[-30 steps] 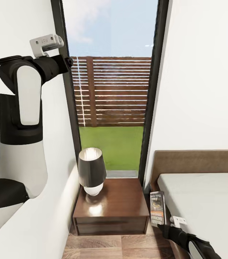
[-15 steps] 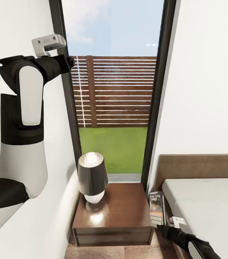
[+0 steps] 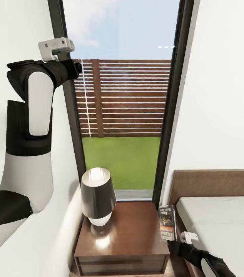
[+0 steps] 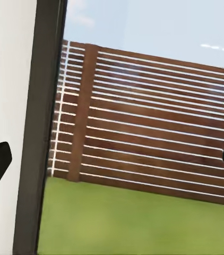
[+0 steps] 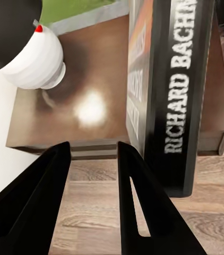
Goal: In the bedroom, move the book from the bed onto either nightstand, and place the two sandals side by side next to the bed.
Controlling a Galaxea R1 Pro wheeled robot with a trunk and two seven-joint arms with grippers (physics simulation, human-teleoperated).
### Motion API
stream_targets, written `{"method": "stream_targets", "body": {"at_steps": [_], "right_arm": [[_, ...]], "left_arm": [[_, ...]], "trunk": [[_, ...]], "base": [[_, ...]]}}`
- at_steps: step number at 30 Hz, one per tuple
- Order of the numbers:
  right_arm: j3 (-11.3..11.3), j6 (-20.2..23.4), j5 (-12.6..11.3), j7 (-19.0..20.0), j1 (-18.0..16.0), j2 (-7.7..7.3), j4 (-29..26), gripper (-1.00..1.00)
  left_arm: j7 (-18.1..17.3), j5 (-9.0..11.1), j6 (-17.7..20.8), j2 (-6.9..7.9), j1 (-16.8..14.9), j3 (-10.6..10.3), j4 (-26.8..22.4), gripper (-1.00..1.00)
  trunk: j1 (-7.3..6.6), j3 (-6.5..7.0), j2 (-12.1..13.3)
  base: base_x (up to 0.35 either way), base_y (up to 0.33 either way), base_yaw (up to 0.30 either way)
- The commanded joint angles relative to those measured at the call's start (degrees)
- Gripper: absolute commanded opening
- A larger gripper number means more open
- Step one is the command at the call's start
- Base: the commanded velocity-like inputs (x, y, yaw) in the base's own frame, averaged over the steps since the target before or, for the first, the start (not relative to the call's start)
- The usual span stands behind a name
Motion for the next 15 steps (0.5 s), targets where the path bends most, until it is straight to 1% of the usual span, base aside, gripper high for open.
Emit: {"method": "stream_targets", "body": {"at_steps": [1,6,9,12,15], "right_arm": [[0.17,0.28,-0.47,-0.24,-0.01,-0.05,-0.07,-1.00],[0.31,0.28,-0.21,-0.25,-0.01,0.01,-0.07,-1.00],[0.31,0.28,-0.14,-0.22,-0.01,0.02,-0.07,-1.00],[0.32,0.28,-0.07,-0.20,-0.01,0.03,-0.07,-1.00],[0.32,0.28,-0.04,-0.19,-0.01,0.04,-0.07,-1.00]], "left_arm": [[0.73,0.54,0.17,-0.22,-0.05,-0.26,-0.03,1.00],[1.10,0.54,0.44,-1.22,-0.10,-0.94,-0.06,1.00],[1.20,0.54,0.49,-1.48,-0.28,-1.06,-0.07,1.00],[1.30,0.54,0.56,-1.71,-0.66,-1.15,-0.08,1.00],[1.47,0.54,0.60,-1.80,-0.82,-1.18,-0.08,1.00]], "trunk": [[0.05,-0.02,-0.04],[0.05,-0.02,-0.04],[0.05,-0.02,-0.04],[0.05,-0.02,-0.04],[0.05,-0.02,-0.04]], "base": [[0.316,0.001,0.000],[0.329,0.001,0.000],[0.300,0.000,0.000],[0.171,0.000,0.000],[0.094,0.000,0.000]]}}
